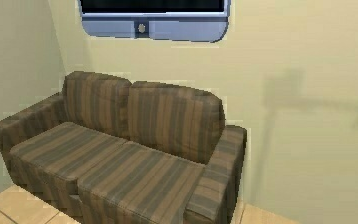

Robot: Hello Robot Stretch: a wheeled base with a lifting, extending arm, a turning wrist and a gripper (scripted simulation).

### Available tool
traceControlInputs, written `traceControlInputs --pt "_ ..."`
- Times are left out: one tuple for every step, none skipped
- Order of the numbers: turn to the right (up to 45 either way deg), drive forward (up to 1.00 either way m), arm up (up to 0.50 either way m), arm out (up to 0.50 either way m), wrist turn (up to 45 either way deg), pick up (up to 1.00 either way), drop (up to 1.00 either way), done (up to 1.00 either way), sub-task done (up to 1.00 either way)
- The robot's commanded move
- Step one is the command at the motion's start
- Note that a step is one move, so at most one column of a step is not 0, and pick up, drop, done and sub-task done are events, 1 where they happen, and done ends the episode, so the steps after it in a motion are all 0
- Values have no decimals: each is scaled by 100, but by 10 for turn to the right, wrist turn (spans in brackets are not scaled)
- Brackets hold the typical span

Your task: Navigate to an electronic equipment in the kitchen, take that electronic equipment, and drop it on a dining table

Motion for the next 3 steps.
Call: traceControlInputs --pt "0 0 0 0 450 0 0 0 0" --pt "0 0 0 0 450 0 0 0 0" --pt "0 0 0 0 120 0 0 0 0"
